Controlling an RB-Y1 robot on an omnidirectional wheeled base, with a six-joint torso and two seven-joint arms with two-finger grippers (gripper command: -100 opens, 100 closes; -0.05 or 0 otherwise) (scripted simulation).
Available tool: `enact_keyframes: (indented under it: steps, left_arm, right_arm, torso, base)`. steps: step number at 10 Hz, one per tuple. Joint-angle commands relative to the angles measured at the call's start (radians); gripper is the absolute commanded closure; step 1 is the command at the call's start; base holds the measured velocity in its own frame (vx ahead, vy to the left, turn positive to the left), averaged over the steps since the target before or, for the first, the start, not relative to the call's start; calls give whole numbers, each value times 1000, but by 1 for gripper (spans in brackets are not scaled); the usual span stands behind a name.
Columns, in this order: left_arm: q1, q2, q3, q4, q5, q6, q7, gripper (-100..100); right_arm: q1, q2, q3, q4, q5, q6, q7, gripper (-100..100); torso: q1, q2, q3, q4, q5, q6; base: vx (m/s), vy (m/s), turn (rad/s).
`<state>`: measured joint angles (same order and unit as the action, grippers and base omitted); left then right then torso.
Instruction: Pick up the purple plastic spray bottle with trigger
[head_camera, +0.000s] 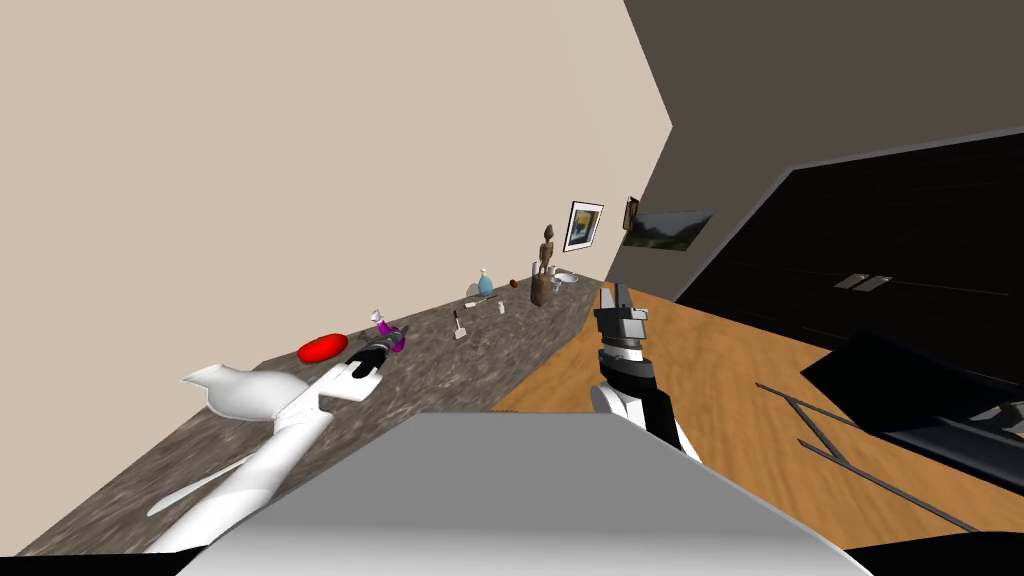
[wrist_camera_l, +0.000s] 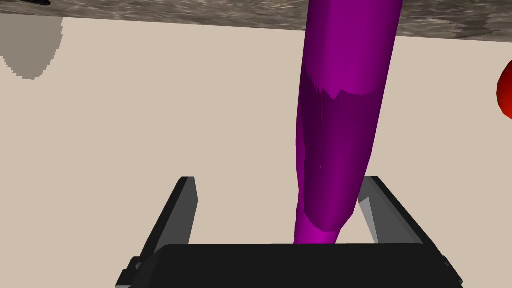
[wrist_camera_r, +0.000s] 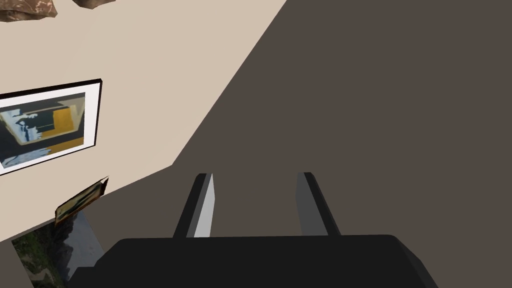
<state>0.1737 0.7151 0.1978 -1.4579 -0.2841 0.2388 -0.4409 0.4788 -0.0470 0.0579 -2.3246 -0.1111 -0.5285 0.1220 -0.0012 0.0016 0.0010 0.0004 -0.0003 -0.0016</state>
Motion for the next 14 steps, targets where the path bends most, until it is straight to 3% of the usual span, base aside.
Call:
enact_keyframes:
  steps: [1,2,5,6,7,10,11,14]
  left_arm:
    - [2,0,2,37,0,-6,0,-100]
    - [-37,32,-7,78,34,-59,-11,-100]
    - [-37,32,-7,160,34,-73,-11,-100]
    - [-76,63,-16,188,67,-122,-22,-100]
    - [-76,63,-16,202,67,-139,-22,-100]
    - [-76,63,-16,283,67,-140,-22,-100]
    - [-115,95,-24,330,101,-202,-33,-100]
    - [-115,95,-24,406,101,-208,-33,-100]
  right_arm:
    - [0,0,0,0,0,0,0,0]
    - [0,0,0,0,0,0,0,0]
    - [0,0,0,0,0,0,0,0]
    - [0,0,0,0,0,0,0,0]
    - [0,0,0,0,0,0,0,0]
    - [0,0,0,0,0,0,0,0]
    - [0,0,0,0,0,0,0,0]
    - [0,0,0,0,0,0,0,0]
  torso:
    - [0,0,0,0,0,0]
    - [1,0,0,0,0,0]
    - [0,-1,-1,0,1,1]
    - [1,-1,-1,0,1,1]
    - [-1,-2,-1,0,0,2]
    - [1,-1,-1,0,1,1]
    - [2,-2,-1,0,1,1]
    - [-1,-1,-1,0,0,1]
  base:
    - [-2,-12,15]
    - [-22,-50,-156]
    - [-10,-24,-22]
    - [-7,-44,-131]
    - [-18,-47,-104]
    - [-7,-9,4]
    - [-21,-38,-158]
    - [-9,-29,-22]
